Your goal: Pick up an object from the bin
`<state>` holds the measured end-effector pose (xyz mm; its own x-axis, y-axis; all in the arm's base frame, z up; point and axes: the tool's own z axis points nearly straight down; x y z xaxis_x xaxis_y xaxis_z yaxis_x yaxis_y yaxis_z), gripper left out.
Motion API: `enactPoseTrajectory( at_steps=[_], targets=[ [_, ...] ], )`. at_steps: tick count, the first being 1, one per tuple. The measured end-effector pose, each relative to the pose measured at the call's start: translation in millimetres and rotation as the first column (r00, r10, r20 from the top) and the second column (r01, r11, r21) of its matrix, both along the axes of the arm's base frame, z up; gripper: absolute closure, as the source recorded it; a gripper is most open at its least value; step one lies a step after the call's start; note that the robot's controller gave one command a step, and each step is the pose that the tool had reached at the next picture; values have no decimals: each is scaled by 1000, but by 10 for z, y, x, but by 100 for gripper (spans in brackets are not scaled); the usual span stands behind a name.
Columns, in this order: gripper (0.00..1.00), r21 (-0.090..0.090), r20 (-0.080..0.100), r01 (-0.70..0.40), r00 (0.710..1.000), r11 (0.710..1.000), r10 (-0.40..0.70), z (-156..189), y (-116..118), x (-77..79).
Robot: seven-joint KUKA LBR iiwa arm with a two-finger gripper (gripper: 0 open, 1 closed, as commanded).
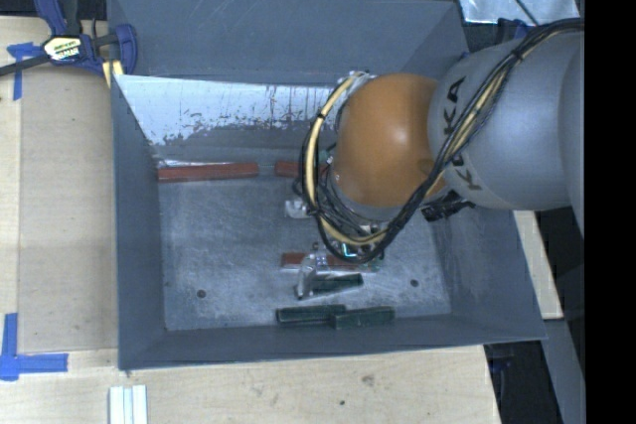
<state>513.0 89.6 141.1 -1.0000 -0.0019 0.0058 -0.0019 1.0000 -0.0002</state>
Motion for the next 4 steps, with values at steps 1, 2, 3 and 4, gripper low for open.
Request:
enactPoseTrajectory(
  at_steps=[1, 2, 3, 4],
  targets=[
    [0, 1, 8, 2, 1000, 1000, -2, 41, -3, 21],
    [0, 0, 11, -116, 993, 993, 116, -558, -465, 12],
    [0, 0, 12, -110, 994, 994, 110, -639, -525, -5],
    [0, -1, 11, -181, 983, 984, 181, -398, -423, 19]
  ],
)
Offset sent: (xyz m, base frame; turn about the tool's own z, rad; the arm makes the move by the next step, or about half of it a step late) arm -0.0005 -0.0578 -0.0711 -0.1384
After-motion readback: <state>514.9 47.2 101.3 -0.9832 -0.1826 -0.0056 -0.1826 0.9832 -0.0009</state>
